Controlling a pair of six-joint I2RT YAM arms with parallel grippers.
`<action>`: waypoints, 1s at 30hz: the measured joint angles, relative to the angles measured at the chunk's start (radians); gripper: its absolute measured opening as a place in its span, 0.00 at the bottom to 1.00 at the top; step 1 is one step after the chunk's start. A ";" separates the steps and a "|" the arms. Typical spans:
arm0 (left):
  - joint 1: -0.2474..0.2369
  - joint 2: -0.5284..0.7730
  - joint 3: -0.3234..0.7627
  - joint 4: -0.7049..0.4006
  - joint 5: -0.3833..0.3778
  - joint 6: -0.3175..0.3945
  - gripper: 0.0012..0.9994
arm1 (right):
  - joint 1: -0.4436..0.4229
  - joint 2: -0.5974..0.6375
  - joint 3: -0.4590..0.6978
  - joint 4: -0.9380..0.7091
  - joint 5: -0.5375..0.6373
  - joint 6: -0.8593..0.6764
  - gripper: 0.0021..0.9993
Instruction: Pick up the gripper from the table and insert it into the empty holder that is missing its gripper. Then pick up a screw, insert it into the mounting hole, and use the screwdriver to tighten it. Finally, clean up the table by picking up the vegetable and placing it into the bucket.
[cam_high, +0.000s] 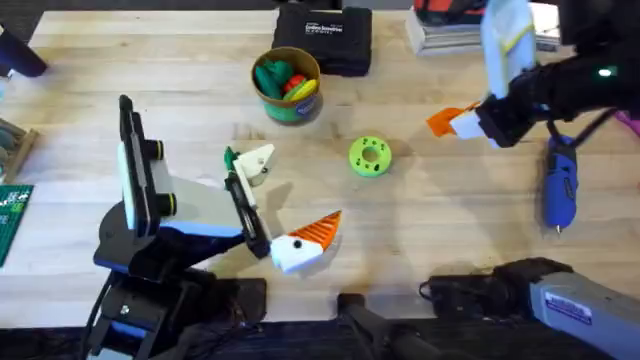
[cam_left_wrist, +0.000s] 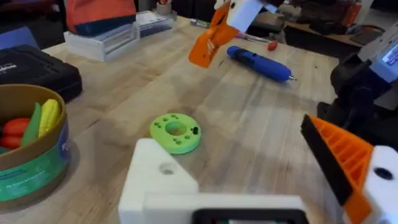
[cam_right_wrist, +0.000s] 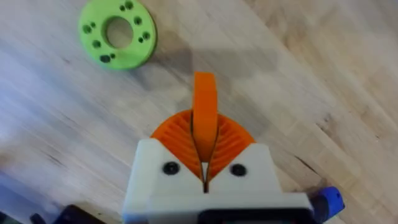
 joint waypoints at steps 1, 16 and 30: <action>0.000 0.000 0.000 0.000 0.000 0.000 0.99 | -0.004 -0.026 0.000 -0.002 -0.024 0.015 0.01; 0.000 0.000 0.000 0.000 0.000 0.000 0.99 | 0.213 0.050 -0.180 0.397 -0.770 0.645 0.01; 0.000 0.000 0.000 0.000 0.000 0.000 0.99 | 0.242 0.151 -0.232 0.533 -0.964 0.830 0.01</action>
